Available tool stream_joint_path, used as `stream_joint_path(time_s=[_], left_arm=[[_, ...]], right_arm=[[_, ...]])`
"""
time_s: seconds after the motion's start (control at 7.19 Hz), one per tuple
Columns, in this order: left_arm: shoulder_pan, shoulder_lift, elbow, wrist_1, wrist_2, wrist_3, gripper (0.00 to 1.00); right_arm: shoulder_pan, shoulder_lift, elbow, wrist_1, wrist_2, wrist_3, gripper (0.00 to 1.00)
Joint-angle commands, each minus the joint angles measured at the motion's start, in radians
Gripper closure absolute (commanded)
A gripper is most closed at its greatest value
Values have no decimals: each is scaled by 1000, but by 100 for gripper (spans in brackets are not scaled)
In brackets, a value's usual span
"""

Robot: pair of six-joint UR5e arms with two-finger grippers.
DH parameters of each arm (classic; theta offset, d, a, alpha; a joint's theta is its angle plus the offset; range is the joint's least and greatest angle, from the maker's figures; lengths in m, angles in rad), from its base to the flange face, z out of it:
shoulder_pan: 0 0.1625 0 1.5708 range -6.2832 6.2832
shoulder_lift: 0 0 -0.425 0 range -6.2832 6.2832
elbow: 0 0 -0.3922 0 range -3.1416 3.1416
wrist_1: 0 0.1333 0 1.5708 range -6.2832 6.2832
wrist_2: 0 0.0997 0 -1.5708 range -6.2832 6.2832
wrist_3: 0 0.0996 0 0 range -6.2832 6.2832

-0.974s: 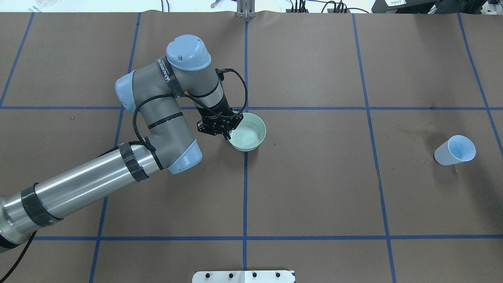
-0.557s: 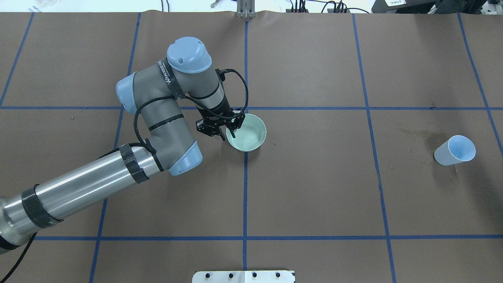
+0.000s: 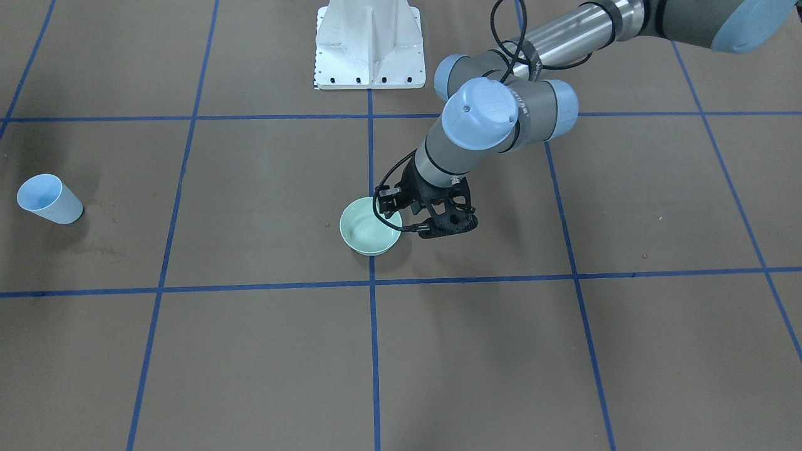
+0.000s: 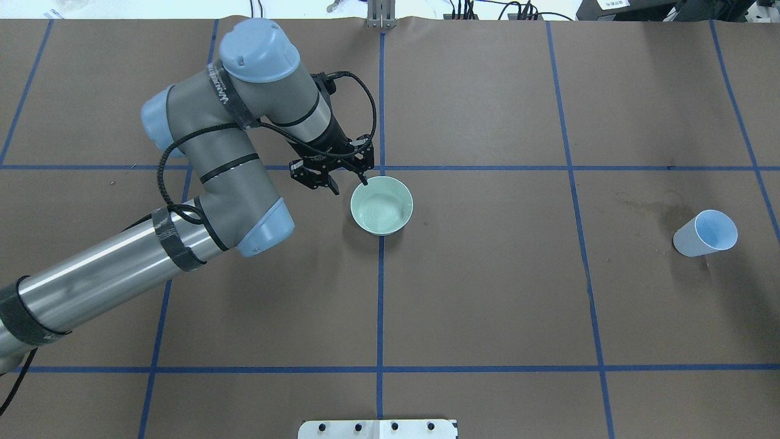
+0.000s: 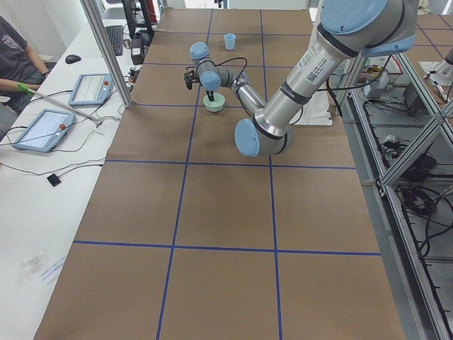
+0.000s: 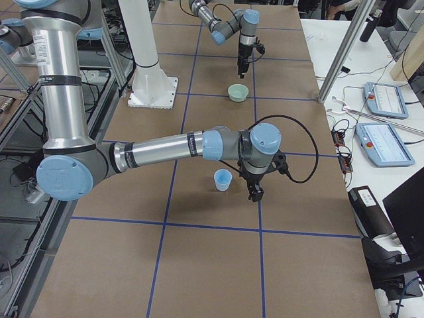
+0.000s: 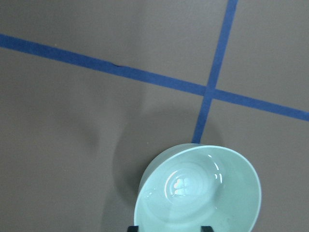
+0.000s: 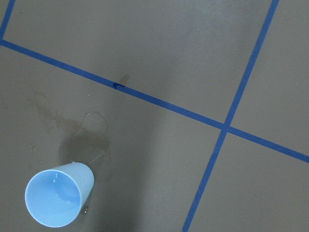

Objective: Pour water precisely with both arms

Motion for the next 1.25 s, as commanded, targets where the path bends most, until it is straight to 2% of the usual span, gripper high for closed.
stream_joint_path(time_s=[0.0, 0.14, 0.28, 0.42, 0.56, 0.7, 0.83, 0.97, 1.11], left_arm=[[-47, 187, -193, 0, -2, -21, 28], [-76, 254, -262, 2, -2, -21, 26], [-84, 257, -263, 2, 0, -21, 25], [-90, 265, -264, 2, 2, -21, 25], [-90, 267, -263, 2, 6, -21, 25], [-95, 268, -260, 2, 8, -21, 25], [-93, 276, -263, 2, 8, -21, 25], [-95, 276, -263, 2, 8, -21, 25], [-95, 276, -263, 2, 9, -21, 25]], right_arm=[[-127, -39, 61, 87, 18, 52, 0], [-150, -142, 95, 311, 12, 85, 0], [-158, -256, 91, 643, 6, 235, 0], [-190, -336, 66, 938, -6, 437, 0], [-192, -394, 20, 1176, -39, 514, 0], [-198, -398, -33, 1347, -73, 612, 0], [-236, -398, -52, 1466, -121, 761, 0], [-270, -400, -104, 1575, -148, 789, 0], [-299, -400, -204, 1709, -173, 797, 0]])
